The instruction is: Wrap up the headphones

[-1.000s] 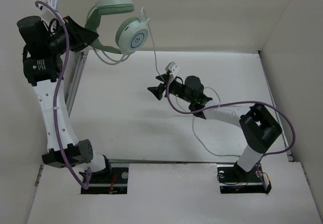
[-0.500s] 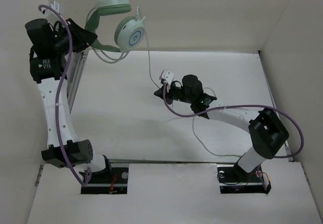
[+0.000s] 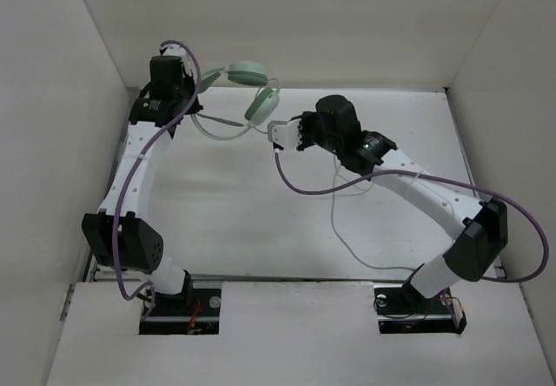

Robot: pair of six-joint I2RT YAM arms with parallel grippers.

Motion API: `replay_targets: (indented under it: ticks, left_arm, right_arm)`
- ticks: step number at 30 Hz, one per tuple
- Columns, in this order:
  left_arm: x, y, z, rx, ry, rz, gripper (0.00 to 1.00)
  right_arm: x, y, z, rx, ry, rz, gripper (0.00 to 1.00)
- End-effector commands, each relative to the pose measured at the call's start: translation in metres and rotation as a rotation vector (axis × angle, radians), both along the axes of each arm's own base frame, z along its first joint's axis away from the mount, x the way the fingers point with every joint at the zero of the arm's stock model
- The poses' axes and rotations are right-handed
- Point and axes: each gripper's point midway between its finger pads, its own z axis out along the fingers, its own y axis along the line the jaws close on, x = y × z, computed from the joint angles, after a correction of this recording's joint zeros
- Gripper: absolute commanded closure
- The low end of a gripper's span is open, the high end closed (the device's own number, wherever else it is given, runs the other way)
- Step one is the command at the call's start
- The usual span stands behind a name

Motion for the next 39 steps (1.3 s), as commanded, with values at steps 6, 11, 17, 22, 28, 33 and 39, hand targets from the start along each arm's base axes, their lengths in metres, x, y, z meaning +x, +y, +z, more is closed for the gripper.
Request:
replay_targets:
  ticks: [6, 11, 17, 22, 28, 33, 39]
  left_arm:
    - [0.022, -0.05, 0.009, 0.165, -0.109, -0.083, 1.0]
    - [0.02, -0.076, -0.008, 0.173, -0.075, -0.149, 1.0]
    - [-0.004, -0.101, -0.024, 0.175, -0.032, -0.262, 1.0]
    - [-0.03, -0.121, -0.035, 0.178, -0.012, -0.376, 1.0]
    - [-0.046, -0.138, -0.034, 0.148, 0.004, -0.474, 1.0]
    - [-0.054, -0.155, -0.03, 0.143, -0.002, -0.543, 1.0]
    - [-0.068, -0.176, -0.011, 0.083, -0.035, -0.636, 1.0]
  right_arm:
    - [-0.019, 0.022, 0.116, -0.148, -0.455, 0.118, 1.0]
    - [-0.026, 0.036, 0.15, -0.05, -0.575, 0.151, 1.0]
    - [0.021, -0.011, 0.183, -0.054, -0.76, 0.009, 1.0]
    - [0.049, -0.042, 0.177, -0.084, -0.772, -0.066, 1.0]
    - [0.05, -0.032, 0.161, -0.059, -0.742, -0.017, 0.99]
    - [0.042, -0.006, 0.153, 0.002, -0.682, 0.041, 0.99]
    - [0.038, 0.001, 0.136, 0.087, -0.564, 0.082, 0.98]
